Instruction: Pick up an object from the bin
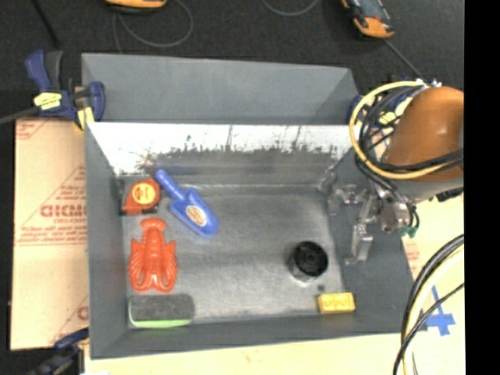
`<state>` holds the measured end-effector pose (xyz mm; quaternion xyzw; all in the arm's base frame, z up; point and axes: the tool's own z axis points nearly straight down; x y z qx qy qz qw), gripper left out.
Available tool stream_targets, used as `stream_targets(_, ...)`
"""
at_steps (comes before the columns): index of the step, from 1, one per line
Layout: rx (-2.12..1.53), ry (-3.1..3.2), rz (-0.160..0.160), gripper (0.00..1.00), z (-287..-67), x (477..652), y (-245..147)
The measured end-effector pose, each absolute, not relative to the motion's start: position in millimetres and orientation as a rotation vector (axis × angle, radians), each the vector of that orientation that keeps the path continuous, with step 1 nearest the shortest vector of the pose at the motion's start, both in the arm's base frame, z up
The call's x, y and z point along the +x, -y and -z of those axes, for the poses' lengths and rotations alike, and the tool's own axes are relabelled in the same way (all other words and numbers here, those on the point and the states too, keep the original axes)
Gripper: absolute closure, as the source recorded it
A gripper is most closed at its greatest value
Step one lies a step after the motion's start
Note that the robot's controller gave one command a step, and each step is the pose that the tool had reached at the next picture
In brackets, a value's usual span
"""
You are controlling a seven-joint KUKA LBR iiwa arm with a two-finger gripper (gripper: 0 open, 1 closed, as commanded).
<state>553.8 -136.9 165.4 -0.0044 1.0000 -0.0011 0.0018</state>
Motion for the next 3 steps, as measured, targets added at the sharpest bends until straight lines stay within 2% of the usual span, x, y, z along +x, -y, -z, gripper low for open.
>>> stream_targets(1, -0.015, -3.138, 0.004, 0.0, -165, 553.8, 137)
stream_targets(2, -0.043, -3.133, 0.005, 0.0, -128, 523.7, 123)
stream_targets(3, 0.006, -3.134, 0.001, 0.0, -79, 521.2, 124)
